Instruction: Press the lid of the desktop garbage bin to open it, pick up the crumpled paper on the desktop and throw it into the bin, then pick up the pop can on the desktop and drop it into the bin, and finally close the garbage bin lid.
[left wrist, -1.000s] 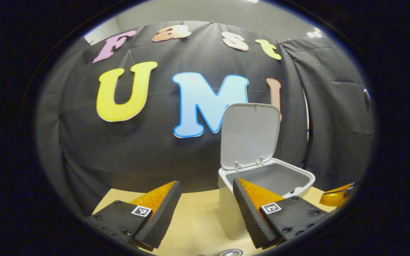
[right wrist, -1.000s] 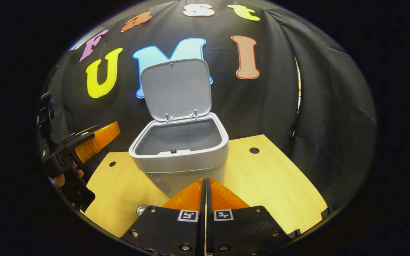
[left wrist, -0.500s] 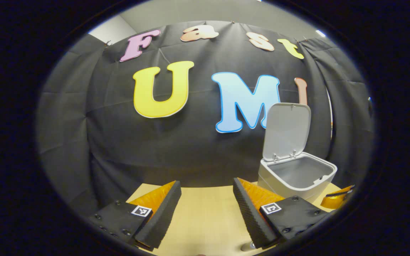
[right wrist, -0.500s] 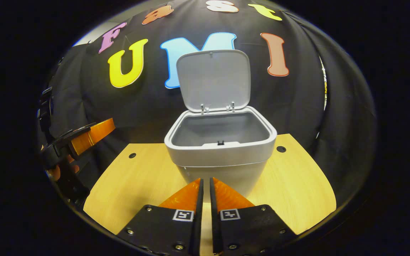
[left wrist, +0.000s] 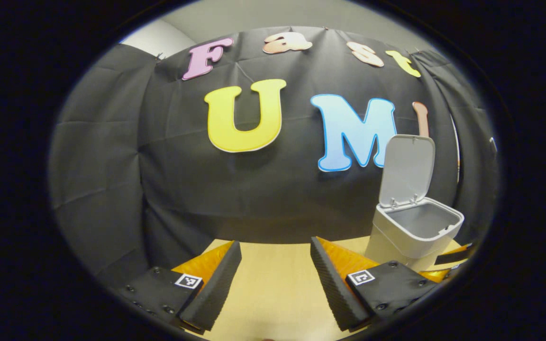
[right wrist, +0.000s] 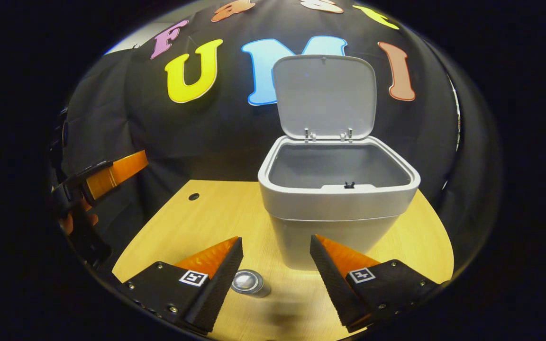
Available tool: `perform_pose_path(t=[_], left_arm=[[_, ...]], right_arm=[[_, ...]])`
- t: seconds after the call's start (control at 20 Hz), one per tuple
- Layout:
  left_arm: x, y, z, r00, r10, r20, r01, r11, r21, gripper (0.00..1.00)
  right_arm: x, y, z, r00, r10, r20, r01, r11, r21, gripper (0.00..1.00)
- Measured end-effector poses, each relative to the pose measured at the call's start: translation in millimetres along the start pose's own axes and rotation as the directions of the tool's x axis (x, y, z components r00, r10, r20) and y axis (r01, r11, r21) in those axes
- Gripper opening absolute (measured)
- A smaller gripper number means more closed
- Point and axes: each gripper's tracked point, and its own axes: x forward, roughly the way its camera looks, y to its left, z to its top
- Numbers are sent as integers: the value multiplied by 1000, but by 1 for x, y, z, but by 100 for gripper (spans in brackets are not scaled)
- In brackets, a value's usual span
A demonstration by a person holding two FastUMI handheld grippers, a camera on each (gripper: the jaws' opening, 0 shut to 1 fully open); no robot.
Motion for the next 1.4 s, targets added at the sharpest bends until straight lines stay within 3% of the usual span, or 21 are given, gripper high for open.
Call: perform_pose_path(t=[0.1, 0.65, 0.95, 1.15, 1.25, 1.4], left_arm=[[-3, 10, -2, 1000, 19, -3, -19, 1000, -1, 95], [-20, 60, -12, 993, 114, -23, -114, 993, -15, 98], [-35, 88, -15, 985, 171, -28, -172, 985, -15, 93], [-42, 98, -16, 980, 194, -30, -195, 981, -20, 93], [-46, 101, -15, 979, 202, -32, -202, 979, -22, 99], [-49, 104, -17, 977, 211, -36, -212, 977, -26, 96]], right_arm=[[5, 10, -6, 1000, 22, -20, -22, 1000, -12, 98], [33, 44, -57, 984, 58, -169, -80, 989, -126, 99], [41, 54, -75, 973, 75, -216, -107, 985, -139, 98], [47, 57, -90, 964, 76, -253, -118, 981, -153, 99], [49, 58, -96, 960, 77, -271, -123, 980, -157, 94], [53, 58, -104, 954, 74, -291, -127, 978, -166, 99]])
